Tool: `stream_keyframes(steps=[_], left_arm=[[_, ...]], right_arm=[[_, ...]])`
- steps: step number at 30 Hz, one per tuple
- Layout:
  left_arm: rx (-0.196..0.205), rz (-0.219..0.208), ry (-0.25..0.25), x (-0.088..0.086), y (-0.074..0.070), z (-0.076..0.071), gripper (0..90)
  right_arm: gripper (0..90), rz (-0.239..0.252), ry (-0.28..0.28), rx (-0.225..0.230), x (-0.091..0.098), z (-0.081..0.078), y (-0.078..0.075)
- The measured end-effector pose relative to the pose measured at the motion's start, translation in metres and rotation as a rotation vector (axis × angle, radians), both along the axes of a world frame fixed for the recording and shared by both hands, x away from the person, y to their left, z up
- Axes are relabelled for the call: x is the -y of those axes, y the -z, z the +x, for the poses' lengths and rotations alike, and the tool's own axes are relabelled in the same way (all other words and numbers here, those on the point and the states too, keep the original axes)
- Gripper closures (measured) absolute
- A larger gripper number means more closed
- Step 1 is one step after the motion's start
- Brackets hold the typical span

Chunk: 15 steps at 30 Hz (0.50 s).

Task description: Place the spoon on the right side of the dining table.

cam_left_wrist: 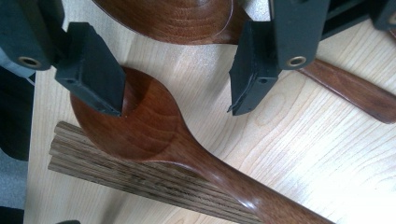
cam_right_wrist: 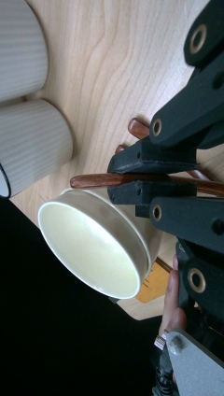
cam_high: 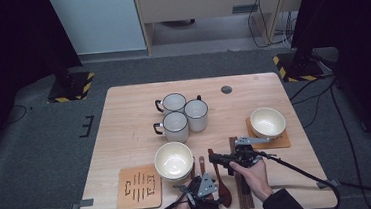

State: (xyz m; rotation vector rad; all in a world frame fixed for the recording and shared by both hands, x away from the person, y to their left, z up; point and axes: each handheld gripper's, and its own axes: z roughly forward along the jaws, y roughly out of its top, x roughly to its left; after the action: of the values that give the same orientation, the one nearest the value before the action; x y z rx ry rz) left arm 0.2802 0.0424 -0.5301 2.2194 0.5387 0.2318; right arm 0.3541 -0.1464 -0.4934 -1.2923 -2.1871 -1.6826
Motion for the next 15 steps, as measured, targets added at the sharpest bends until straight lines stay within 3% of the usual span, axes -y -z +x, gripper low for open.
stream_keyframes(steps=[15], left_arm=[[0.017,-0.124,-0.032,-0.011,-0.019,0.001,42.3]], right_arm=[[84.9,0.029,0.089,0.137,0.022,0.008,-0.027]])
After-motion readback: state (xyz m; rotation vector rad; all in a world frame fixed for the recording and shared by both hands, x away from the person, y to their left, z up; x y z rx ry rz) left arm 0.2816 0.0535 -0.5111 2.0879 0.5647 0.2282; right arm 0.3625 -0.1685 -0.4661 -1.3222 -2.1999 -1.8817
